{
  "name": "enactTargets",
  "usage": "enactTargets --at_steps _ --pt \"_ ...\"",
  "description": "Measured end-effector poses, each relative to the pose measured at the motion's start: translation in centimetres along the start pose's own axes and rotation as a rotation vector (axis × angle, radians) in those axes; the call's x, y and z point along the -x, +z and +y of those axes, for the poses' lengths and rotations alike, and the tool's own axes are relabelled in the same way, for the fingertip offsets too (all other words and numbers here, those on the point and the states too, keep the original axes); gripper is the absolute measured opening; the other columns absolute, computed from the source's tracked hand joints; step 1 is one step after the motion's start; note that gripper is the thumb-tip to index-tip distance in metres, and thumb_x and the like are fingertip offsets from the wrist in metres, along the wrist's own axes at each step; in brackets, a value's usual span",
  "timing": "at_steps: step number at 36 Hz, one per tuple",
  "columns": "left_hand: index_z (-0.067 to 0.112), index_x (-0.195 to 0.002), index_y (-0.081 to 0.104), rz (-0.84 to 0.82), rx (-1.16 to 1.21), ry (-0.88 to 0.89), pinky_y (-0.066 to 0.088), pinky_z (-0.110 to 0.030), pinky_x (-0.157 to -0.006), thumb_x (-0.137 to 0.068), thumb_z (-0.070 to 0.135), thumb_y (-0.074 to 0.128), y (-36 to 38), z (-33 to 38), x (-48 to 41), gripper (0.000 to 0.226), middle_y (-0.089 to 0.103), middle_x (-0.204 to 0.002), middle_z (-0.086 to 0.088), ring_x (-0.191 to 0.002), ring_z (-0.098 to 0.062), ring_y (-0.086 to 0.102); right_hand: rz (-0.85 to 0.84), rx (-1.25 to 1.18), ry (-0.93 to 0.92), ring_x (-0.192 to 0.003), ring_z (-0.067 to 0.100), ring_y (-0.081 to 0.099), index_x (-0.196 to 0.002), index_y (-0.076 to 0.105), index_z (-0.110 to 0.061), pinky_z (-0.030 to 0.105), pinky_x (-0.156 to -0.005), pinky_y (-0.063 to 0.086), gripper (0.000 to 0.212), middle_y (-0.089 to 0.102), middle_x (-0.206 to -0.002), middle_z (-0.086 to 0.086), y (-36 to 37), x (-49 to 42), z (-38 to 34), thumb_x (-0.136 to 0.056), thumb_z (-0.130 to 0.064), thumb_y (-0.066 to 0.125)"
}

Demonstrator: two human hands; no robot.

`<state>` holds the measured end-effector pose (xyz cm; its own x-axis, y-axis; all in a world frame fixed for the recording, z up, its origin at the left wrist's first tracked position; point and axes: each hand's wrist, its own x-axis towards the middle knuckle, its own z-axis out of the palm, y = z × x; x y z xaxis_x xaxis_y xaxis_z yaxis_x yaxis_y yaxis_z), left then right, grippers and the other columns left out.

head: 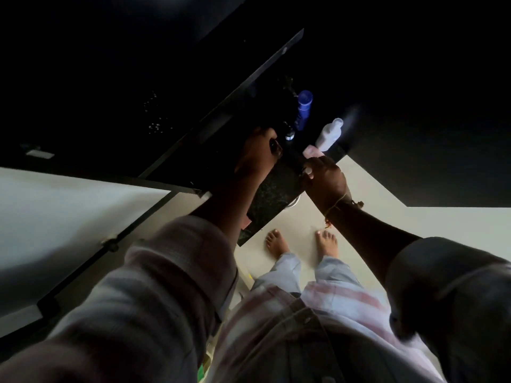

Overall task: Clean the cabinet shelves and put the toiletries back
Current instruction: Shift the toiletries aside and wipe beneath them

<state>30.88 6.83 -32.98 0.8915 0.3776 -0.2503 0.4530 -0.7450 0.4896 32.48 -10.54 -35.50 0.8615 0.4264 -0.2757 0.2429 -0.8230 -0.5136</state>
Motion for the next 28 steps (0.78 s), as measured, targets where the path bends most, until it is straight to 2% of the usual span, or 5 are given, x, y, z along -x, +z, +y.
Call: enactTargets --at_steps 5,9,16,23,28 --pt "0.013 -0.119 0.061 0.016 0.000 0.028 0.044 -0.029 -0.089 -0.087 0.023 0.068 1.2 1.7 -1.1 0.035 0.062 -0.120 -0.010 -0.113 -0.024 0.058 0.061 -0.048 -0.091 -0.082 0.026 0.061 -0.123 0.059 -0.021 0.024 -0.070 0.044 0.037 0.060 -0.101 0.008 -1.5 -0.3 0.7 -0.086 -0.020 0.056" --pt "0.011 -0.121 0.059 0.015 0.002 0.035 0.043 -0.028 -0.092 -0.088 0.021 0.067 1.6 2.3 -1.7 0.036 0.061 -0.123 -0.010 -0.116 -0.024 0.056 0.066 -0.068 -0.083 -0.084 0.028 0.062 -0.121 0.063 -0.020 0.021 -0.069 0.038 0.035 0.060 -0.099 0.010 -1.4 -0.9 1.2 -0.087 -0.017 0.058" --pt "0.012 -0.125 0.057 -0.007 0.000 0.051 0.044 -0.030 -0.093 -0.087 0.018 0.067 1.8 2.6 -2.5 0.040 0.058 -0.127 -0.011 -0.119 -0.025 0.054 0.042 -0.043 -0.108 -0.080 0.034 0.062 -0.113 0.064 -0.012 0.032 -0.065 0.050 0.032 0.060 -0.097 0.013 -1.2 -1.9 1.1 -0.082 -0.009 0.060" --pt "0.011 -0.129 0.051 0.018 0.044 0.001 0.042 -0.033 -0.101 -0.082 0.019 0.073 2.3 2.6 -2.5 0.052 0.056 -0.131 -0.009 -0.124 -0.023 0.051 -0.004 0.022 -0.073 -0.081 0.031 0.063 -0.119 0.057 -0.023 0.038 -0.066 0.056 0.038 0.057 -0.103 0.005 -1.2 -1.9 1.2 -0.082 -0.017 0.059" --pt "0.009 -0.133 0.047 0.026 0.076 -0.052 0.042 -0.034 -0.103 -0.079 0.020 0.076 2.4 2.4 -2.3 0.062 0.054 -0.133 -0.010 -0.125 -0.024 0.050 -0.010 0.058 -0.079 -0.080 0.031 0.063 -0.120 0.057 -0.023 0.035 -0.061 0.054 0.037 0.055 -0.103 0.004 -1.2 -1.9 1.3 -0.083 -0.019 0.059"
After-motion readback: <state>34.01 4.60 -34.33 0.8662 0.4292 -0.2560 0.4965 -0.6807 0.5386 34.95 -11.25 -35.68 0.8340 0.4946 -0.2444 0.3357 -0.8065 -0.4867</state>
